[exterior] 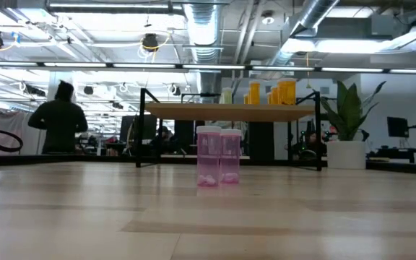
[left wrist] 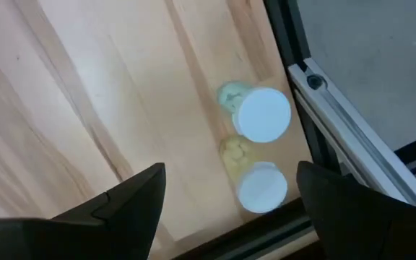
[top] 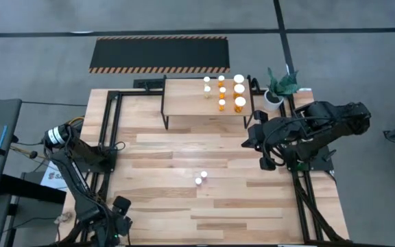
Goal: Pick and place medicine bottles onto shelf by color
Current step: Put the small yellow pill bottle on the shelf aligned with the other small yellow pill bottles
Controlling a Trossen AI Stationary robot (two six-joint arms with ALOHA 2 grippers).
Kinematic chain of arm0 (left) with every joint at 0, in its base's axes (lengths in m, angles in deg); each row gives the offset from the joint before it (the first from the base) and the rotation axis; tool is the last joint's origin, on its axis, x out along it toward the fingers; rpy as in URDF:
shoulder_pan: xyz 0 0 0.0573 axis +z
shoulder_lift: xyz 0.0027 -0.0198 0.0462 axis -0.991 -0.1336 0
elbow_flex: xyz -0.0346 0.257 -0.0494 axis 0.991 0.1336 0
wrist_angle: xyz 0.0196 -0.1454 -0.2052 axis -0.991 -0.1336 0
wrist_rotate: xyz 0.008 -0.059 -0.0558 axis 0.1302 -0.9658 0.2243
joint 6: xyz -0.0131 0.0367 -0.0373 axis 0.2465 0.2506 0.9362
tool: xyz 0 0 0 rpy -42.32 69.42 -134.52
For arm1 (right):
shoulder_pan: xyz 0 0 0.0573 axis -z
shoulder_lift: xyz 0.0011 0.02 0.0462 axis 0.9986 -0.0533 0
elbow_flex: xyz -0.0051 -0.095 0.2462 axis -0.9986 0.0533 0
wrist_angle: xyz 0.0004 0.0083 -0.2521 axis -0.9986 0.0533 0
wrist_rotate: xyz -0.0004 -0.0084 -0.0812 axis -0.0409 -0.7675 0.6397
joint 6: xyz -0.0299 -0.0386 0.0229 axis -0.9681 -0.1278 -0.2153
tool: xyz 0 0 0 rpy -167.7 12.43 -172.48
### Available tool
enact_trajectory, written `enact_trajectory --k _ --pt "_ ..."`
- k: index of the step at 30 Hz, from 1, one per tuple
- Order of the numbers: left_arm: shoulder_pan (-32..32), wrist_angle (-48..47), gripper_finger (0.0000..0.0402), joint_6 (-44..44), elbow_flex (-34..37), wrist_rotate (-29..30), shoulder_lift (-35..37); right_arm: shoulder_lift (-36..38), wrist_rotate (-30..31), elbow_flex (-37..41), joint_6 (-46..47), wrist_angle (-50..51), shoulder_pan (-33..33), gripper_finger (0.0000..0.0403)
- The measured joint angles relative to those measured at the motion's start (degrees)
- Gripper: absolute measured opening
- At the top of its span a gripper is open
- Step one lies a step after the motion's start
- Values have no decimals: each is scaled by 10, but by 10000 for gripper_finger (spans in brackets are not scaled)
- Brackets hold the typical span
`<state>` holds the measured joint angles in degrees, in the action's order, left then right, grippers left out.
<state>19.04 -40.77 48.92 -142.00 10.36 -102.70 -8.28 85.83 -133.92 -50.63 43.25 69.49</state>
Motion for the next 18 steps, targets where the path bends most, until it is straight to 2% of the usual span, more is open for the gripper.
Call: enact_trajectory --k 11,15,18 --pt "-23 9 298 3 4 -12 0 0 0 0 -2 0 0 11" --pt "-24 53 298 11 26 -21 0 0 0 0 -3 0 0 11" --pt "-24 41 298 28 33 -14 0 0 0 0 -4 0 0 11"
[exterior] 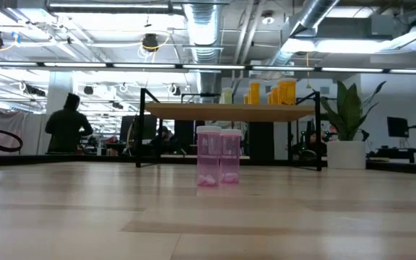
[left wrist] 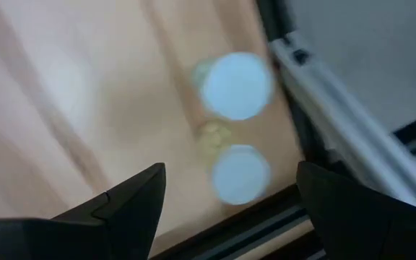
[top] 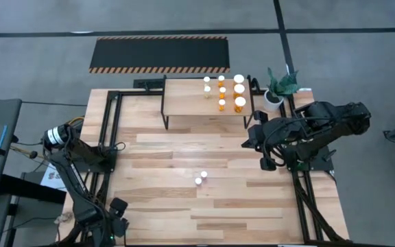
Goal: Pick and place medicine bottles onto shelf by color
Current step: Put the small yellow pill bottle on the shelf aligned with the other small yellow pill bottles
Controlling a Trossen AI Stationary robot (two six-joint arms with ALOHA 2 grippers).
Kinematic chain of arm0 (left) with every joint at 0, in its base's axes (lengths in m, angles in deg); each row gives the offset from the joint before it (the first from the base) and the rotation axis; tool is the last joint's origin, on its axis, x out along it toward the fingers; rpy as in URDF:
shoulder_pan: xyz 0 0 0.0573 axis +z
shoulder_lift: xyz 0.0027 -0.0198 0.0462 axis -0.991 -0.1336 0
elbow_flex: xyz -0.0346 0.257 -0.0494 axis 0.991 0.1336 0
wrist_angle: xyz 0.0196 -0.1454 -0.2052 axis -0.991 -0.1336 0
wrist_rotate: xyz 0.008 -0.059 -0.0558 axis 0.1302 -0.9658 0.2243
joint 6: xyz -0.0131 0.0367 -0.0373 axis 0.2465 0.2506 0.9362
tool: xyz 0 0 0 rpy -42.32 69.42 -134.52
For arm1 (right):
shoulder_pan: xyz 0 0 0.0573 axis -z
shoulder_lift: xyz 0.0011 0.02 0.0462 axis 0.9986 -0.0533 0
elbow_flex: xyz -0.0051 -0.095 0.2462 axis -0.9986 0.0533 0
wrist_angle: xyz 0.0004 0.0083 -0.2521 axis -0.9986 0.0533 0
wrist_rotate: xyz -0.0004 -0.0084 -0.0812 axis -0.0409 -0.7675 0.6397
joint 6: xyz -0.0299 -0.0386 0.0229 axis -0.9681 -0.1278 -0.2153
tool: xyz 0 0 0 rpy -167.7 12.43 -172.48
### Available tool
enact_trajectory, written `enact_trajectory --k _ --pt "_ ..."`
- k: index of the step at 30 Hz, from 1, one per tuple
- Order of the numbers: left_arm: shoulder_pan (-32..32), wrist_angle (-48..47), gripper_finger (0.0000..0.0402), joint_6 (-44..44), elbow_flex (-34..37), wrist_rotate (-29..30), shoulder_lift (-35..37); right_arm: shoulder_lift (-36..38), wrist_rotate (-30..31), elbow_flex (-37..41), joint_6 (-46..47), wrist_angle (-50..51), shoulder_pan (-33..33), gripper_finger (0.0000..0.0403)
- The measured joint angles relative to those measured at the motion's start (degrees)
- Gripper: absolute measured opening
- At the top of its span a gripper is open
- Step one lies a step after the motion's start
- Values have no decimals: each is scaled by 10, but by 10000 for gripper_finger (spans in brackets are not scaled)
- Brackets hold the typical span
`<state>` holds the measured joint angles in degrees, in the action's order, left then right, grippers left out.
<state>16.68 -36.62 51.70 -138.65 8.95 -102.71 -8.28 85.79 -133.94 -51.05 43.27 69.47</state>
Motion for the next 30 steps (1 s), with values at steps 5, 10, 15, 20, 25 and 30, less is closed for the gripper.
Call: enact_trajectory --k 5,10,15,20,25,30 --pt "0 0 298 -22 0 17 0 0 0 0 -4 2 0 11" --pt "-3 -1 298 -25 0 19 0 0 0 0 -12 4 0 11" --pt "-11 7 298 -26 2 18 0 0 0 0 -18 5 0 11" --pt "-14 58 298 -7 31 -5 0 0 0 0 -28 5 0 11" --pt "-11 36 298 4 36 0 -1 0 0 0 -31 5 0 11" --pt "-11 36 295 4 36 2 -1 0 0 0 -33 5 0 11"
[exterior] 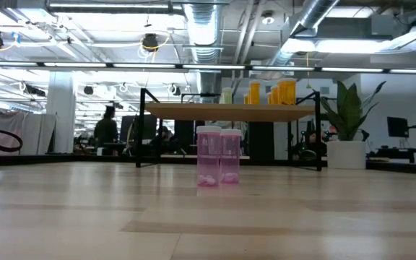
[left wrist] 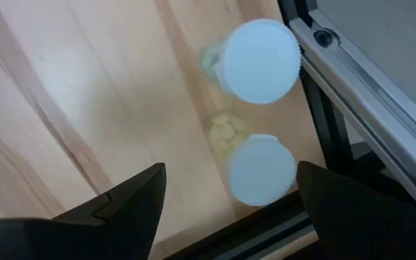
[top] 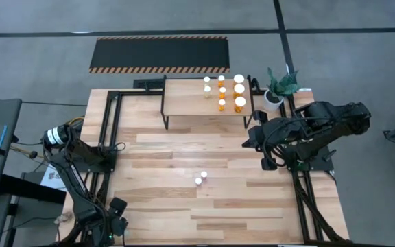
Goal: Pick and place medicine bottles onto shelf by color
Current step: Put the small yellow pill bottle on the shelf aligned with the other small yellow pill bottles
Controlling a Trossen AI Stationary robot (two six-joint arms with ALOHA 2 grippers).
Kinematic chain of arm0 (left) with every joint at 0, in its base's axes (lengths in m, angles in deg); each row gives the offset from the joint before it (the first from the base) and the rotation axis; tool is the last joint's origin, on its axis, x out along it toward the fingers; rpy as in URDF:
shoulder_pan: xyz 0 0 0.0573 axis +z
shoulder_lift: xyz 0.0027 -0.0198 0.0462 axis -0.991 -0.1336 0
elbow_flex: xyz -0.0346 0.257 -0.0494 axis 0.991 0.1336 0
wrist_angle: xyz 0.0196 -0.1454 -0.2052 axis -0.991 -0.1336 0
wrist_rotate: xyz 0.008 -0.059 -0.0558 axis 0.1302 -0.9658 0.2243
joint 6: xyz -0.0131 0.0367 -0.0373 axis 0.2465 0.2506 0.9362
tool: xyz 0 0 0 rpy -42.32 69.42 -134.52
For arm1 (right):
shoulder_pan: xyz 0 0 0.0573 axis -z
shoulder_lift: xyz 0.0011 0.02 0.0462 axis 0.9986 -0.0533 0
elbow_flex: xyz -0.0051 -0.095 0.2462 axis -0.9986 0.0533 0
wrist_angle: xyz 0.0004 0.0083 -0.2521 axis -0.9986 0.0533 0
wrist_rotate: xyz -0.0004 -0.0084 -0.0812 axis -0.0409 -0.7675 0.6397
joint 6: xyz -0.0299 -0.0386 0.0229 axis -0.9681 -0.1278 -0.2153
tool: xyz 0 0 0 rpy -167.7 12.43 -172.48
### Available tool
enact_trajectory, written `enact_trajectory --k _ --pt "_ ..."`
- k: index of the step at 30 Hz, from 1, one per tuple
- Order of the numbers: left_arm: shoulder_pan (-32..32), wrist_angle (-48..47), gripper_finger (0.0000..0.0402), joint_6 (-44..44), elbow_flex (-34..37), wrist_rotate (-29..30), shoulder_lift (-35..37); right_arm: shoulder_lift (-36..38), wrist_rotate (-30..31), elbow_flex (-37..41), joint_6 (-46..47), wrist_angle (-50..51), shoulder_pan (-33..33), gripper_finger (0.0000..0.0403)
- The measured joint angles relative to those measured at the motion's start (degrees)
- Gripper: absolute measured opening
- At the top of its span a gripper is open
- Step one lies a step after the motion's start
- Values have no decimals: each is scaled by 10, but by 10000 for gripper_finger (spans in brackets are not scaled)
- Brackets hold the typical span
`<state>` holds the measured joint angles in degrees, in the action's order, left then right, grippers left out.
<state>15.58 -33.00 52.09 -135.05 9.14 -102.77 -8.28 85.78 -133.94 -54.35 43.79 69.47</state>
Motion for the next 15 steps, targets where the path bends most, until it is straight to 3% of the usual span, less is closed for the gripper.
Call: enact_trajectory --k 15 --pt "0 4 211 -11 0 -12 0 0 0 0 0 -1 5 11"
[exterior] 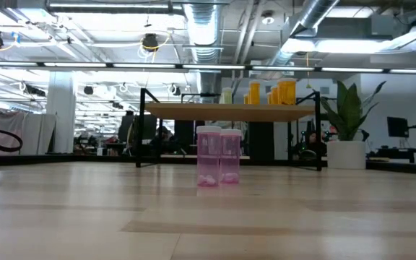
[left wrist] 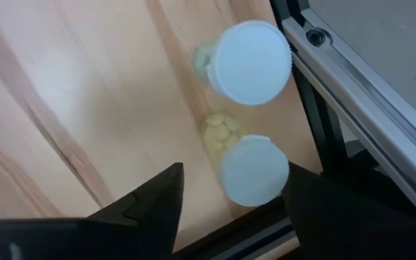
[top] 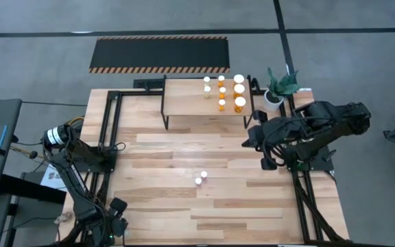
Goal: Pick and place medicine bottles onto shelf by color
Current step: Put the small yellow pill bottle on the shelf aligned with the other small yellow pill bottles
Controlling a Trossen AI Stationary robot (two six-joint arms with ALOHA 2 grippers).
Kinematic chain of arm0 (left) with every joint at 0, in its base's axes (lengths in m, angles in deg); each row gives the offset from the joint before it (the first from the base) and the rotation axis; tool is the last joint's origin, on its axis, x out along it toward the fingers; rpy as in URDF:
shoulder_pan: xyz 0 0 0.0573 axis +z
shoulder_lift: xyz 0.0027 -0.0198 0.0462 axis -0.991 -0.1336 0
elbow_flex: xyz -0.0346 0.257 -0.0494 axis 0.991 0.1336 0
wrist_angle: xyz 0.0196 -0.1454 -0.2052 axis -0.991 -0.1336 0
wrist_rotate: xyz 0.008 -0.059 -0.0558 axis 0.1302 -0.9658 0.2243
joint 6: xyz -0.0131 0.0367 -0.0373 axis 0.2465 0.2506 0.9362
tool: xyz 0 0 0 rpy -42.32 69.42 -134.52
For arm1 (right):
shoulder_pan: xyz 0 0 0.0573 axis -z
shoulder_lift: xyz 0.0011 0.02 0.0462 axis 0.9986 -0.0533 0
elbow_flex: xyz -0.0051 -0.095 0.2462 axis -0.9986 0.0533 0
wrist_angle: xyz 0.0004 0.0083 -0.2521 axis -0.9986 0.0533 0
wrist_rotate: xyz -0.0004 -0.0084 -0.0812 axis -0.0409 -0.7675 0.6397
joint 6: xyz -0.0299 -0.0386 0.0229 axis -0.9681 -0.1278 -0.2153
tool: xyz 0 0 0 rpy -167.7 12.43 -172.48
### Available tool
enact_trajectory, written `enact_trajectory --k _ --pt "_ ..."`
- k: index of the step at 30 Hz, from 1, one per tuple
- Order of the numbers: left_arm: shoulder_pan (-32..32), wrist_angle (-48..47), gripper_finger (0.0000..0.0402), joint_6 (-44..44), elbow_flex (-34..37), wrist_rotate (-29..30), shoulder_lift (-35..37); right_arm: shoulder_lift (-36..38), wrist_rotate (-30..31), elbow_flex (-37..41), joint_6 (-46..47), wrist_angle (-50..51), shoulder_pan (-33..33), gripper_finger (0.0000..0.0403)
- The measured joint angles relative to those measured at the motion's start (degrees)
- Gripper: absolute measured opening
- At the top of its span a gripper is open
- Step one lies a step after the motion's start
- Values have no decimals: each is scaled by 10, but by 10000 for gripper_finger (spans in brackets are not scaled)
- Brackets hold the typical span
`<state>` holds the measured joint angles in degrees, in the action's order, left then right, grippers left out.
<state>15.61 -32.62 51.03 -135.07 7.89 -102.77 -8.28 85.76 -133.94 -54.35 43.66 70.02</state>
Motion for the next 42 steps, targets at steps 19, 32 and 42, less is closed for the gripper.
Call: enact_trajectory --k 19,32,42 --pt "0 -3 165 -17 -17 12 0 0 -2 0 -17 0 21 11" --pt "1 -2 146 -18 -17 14 0 0 -2 0 -17 0 21 11" --pt "1 -2 126 -18 -17 15 0 0 -2 0 -17 0 21 11"
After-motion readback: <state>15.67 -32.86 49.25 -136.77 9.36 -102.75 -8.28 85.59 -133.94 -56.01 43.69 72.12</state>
